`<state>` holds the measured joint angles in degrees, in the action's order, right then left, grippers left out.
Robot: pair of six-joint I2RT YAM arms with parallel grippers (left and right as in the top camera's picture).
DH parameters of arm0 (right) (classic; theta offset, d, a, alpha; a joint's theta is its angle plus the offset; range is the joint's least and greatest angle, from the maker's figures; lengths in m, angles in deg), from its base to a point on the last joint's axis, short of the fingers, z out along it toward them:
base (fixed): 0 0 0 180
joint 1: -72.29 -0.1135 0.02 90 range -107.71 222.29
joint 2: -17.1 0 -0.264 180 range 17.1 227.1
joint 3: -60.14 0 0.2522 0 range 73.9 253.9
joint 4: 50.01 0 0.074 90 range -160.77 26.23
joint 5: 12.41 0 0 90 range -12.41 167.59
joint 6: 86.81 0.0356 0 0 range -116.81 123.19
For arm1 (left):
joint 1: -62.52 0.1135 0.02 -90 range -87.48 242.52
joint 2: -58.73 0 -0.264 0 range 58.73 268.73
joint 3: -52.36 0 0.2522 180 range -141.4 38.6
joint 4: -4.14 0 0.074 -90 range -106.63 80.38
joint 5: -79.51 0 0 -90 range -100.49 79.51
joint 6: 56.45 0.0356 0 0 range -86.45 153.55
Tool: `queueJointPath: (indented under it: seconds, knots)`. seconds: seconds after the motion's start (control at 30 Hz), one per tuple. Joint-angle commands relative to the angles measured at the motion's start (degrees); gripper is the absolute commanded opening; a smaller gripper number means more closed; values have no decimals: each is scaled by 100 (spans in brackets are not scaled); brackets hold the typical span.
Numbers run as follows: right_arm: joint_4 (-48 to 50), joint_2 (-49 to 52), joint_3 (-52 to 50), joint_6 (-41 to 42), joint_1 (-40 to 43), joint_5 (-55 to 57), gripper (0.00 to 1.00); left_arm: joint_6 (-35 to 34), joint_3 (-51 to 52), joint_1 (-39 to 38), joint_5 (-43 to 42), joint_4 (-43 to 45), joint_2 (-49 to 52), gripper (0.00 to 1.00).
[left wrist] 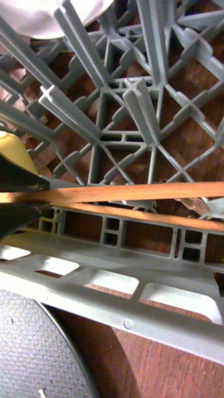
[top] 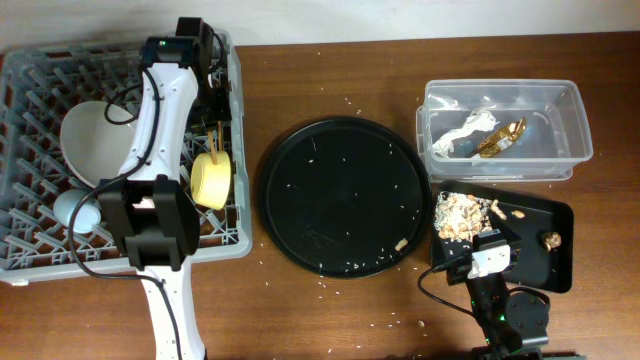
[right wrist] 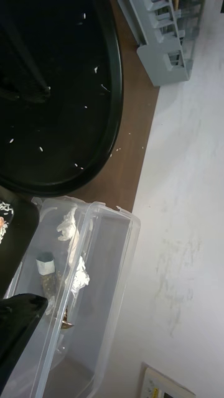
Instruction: Sort waste into correct bins and load items into the dishwasher rack
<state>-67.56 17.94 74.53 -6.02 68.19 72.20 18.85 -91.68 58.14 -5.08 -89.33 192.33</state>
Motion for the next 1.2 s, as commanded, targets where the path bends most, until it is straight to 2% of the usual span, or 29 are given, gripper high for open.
queueJointPath:
  seconds: [0.0, 0.23, 0.27, 0.3, 0.5, 0.6, 0.7, 0.8, 0.83, 0.87, 0.9, 1.03, 1.17]
  knots:
    - [-24, -33, -31, 22, 37, 9, 98, 264, 39, -37, -365, -85, 61, 24]
    - [-26, -33, -31, 20, 37, 7, 98, 411, -76, -39, -376, 101, 61, 25]
    - [-26, -33, -31, 22, 37, 7, 98, 411, -76, -39, -380, 101, 61, 21]
    - [-26, -33, -31, 22, 37, 7, 98, 409, -76, -39, -442, 111, 61, 0]
    - [-24, -33, -31, 22, 37, 7, 98, 426, -393, -33, -459, 636, 61, 0]
    - [-26, -33, -31, 20, 37, 7, 98, 544, -391, -33, -461, 590, 63, 0]
    - [-26, -33, -31, 20, 37, 7, 98, 732, -490, -44, -636, 39, 4, 0]
    - [-26, -33, -31, 22, 37, 7, 98, 675, -1051, -46, -756, -981, -741, 1]
    - [-24, -33, -31, 22, 37, 7, 99, 662, -1198, -90, -807, -1397, -1178, 10]
    - [-26, -33, -31, 22, 37, 7, 98, 664, -1215, -223, -796, -1679, -1685, 45]
    - [-26, -33, -31, 20, 37, 7, 98, 664, -1211, -540, -778, -1703, -2378, 100]
    - [-26, -33, -31, 22, 37, 7, 99, 667, -1211, -1567, -761, -1700, -3773, 100]
    - [-26, -33, -31, 22, 37, 7, 98, 1051, -1191, -1683, -463, -1700, -4872, 100]
